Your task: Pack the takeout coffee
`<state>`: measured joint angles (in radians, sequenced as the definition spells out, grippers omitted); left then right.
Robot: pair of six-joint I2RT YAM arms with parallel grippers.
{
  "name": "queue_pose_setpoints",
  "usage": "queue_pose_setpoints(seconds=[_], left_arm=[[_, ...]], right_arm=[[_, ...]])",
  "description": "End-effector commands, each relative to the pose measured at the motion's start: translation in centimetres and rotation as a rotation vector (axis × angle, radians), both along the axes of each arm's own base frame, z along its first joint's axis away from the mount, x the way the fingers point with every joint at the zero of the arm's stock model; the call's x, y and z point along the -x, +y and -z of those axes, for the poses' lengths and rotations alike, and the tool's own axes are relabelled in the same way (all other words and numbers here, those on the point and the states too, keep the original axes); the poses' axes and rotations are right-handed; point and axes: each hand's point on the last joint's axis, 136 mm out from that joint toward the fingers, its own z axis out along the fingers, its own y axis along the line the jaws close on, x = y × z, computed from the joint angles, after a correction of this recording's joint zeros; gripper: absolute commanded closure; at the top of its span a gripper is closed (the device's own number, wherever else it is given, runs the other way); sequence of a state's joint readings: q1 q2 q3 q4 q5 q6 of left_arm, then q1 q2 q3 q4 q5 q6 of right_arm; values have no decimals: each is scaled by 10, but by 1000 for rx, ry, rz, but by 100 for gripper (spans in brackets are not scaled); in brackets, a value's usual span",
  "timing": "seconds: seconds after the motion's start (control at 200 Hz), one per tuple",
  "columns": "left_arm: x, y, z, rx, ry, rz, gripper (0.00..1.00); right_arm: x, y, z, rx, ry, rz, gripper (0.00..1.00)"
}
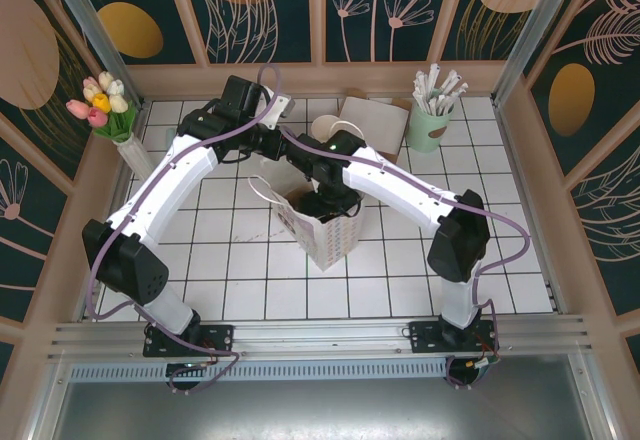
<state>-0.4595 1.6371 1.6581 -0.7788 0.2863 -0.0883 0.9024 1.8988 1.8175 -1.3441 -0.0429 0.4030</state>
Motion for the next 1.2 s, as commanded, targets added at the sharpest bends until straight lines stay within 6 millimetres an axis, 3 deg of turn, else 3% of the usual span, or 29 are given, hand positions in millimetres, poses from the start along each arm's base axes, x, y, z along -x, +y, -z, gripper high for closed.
queue_pose_setpoints(seconds=[0.0, 0.19, 0.48, 0.796, 1.196], left_arm=[[-3, 2, -20, 28, -52, -28, 100], [-8, 12, -24, 1, -78, -92, 100], [-21, 30, -29, -61, -123, -186, 100], [-7, 7, -34, 55, -96, -83, 100], [-3, 9, -20, 71, -91, -99, 100]], right_arm=[[3, -14, 4, 51, 12, 18, 38], [8, -11, -2, 17, 26, 11, 39], [27, -27, -2, 16, 66, 35, 39], [16, -20, 2, 32, 50, 17, 40], [6, -18, 5, 51, 25, 3, 39]])
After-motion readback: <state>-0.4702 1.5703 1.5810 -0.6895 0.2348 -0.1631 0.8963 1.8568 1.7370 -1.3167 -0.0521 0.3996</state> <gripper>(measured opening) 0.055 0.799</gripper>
